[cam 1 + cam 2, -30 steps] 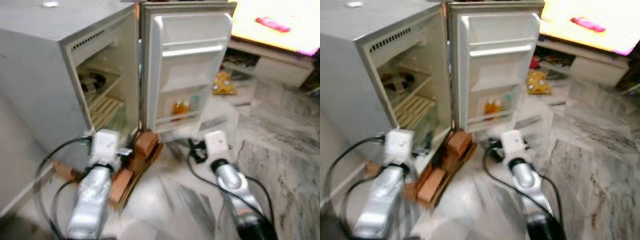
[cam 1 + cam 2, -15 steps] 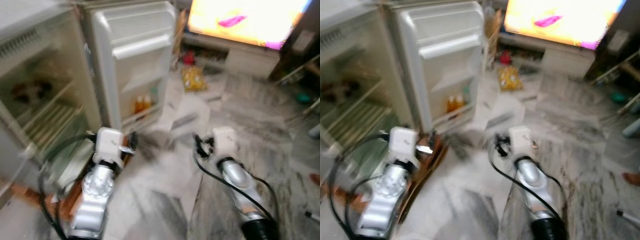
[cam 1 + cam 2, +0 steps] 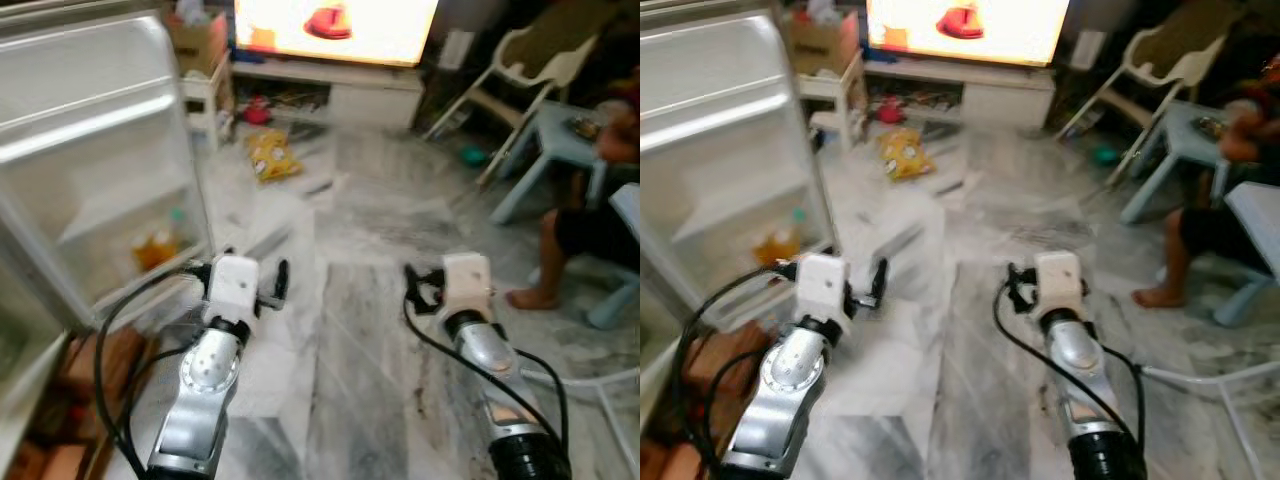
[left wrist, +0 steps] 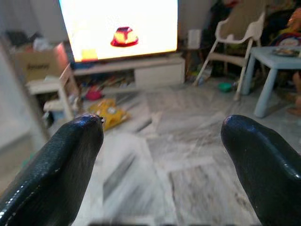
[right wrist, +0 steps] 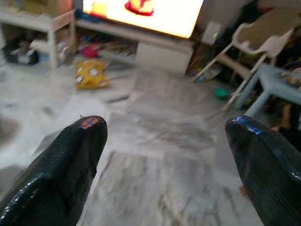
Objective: Restocking fridge
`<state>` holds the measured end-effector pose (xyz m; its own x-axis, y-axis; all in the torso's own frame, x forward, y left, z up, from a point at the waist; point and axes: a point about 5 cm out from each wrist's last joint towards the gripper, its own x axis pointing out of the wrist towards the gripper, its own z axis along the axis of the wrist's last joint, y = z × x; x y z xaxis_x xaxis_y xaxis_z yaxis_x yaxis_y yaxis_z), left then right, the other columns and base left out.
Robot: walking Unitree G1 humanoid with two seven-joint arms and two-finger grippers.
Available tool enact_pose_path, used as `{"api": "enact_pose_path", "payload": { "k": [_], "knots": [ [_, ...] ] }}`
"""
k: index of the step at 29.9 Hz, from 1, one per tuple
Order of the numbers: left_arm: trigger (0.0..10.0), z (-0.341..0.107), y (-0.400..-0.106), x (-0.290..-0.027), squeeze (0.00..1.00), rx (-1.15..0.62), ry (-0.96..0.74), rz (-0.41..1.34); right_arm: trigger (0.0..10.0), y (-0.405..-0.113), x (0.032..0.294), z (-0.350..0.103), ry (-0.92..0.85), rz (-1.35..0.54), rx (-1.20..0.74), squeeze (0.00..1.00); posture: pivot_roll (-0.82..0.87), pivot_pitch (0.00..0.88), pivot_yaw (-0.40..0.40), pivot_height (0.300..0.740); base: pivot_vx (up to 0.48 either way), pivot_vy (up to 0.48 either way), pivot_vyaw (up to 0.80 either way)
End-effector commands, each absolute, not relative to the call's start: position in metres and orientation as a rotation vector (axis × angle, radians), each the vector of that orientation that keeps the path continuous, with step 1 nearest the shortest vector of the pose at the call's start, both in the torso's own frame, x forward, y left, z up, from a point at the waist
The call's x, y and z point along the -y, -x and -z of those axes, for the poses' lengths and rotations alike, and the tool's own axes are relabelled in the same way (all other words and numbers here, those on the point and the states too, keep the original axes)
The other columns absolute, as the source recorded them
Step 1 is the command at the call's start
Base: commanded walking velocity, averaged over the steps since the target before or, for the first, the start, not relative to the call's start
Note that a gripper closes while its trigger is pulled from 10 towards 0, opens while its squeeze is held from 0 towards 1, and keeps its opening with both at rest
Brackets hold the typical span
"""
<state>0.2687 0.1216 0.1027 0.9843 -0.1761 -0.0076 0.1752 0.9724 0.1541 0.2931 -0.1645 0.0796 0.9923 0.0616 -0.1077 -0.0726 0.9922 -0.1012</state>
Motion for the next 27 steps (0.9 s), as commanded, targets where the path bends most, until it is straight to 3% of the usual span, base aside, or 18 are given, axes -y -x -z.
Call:
{"api": "enact_pose_path", "payload": {
  "k": [1, 21, 27],
  "knots": [
    [10.0, -0.104, -0.27, -0.125, 0.0, 0.008, -0.157, 0.163, 10.0, -0.295, 0.157, -0.083, 0.095, -0.102, -0.086, 0.0, 0.1, 0.0, -0.082, 0.74, 0.431, 0.0, -0.8],
    [10.0, -0.115, -0.274, -0.131, 0.0, 0.044, -0.174, 0.145, 10.0, -0.302, 0.15, -0.098, 0.088, -0.153, -0.01, 0.0, 0.09, 0.0, -0.076, 0.74, 0.466, 0.0, -0.8],
    [10.0, -0.116, -0.271, -0.134, 0.0, 0.051, -0.154, 0.137, 10.0, -0.3, 0.137, -0.106, 0.057, -0.221, 0.035, 0.0, 0.09, 0.0, -0.068, 0.74, 0.48, 0.0, -0.8]
  ]
}}
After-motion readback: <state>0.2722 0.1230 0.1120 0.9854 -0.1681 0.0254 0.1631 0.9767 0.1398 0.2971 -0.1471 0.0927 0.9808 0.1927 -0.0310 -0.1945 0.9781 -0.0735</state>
